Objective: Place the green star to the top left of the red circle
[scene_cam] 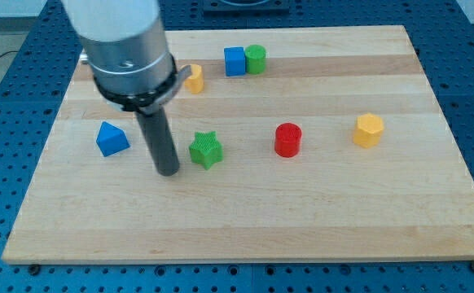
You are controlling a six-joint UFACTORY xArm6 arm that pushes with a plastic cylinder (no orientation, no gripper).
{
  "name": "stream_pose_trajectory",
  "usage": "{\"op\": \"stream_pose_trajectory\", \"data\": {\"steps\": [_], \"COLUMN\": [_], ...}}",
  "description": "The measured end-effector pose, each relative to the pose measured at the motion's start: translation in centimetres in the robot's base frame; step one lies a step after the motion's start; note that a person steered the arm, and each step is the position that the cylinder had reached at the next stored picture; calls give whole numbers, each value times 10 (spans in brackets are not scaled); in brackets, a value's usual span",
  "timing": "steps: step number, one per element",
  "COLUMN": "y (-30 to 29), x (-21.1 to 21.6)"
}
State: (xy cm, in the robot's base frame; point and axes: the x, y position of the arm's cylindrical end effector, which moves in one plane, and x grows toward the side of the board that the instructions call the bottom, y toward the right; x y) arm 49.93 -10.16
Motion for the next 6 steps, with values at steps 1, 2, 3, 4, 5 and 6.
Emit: {"op": "stream_pose_trajectory", "data": {"steps": [1, 2, 3, 4, 5, 6], "y": [26, 31, -10, -19, -19, -19], "x": [-34, -48, -9, 20, 21, 21]}}
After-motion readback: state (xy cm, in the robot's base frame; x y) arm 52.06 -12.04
